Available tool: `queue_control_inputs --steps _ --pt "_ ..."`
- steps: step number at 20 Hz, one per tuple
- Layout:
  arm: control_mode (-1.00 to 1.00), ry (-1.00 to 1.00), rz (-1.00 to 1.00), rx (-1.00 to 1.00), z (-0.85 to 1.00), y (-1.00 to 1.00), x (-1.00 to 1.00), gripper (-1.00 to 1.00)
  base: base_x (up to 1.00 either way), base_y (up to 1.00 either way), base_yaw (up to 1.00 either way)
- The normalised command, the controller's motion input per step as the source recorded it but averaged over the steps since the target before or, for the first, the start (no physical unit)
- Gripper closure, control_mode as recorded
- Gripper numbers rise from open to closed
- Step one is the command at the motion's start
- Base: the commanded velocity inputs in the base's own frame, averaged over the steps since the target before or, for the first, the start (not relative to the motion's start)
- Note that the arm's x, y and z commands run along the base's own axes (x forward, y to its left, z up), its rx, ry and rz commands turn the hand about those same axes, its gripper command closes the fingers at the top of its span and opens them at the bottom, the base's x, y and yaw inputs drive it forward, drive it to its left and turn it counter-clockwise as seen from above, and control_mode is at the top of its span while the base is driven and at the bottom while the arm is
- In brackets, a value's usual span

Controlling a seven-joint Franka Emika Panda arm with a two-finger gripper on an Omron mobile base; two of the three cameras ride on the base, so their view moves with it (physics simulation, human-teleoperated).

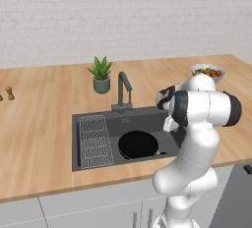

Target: Pick the pan and sponge and place them into the sink. Then turn on the water.

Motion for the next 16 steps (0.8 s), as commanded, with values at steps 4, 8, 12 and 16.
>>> queue_control_inputs --steps 4,8,12,16 --pt "-1.00 -0.13 -0.18 0.02 1.00 -0.39 -0.13 -1.00 0.00 0.00 0.00" --pt "-1.00 -0.05 -0.23 0.00 0.84 -0.51 -0.18 -1.00 0.00 0.00 0.00" --pt "-1.00 0.05 -0.48 0.00 0.17 -0.77 -0.19 -1.00 0.00 0.00 0.00" --pt "-1.00 0.14 -0.56 0.00 0.01 -0.97 -0.08 -1.00 0.00 0.00 0.00"
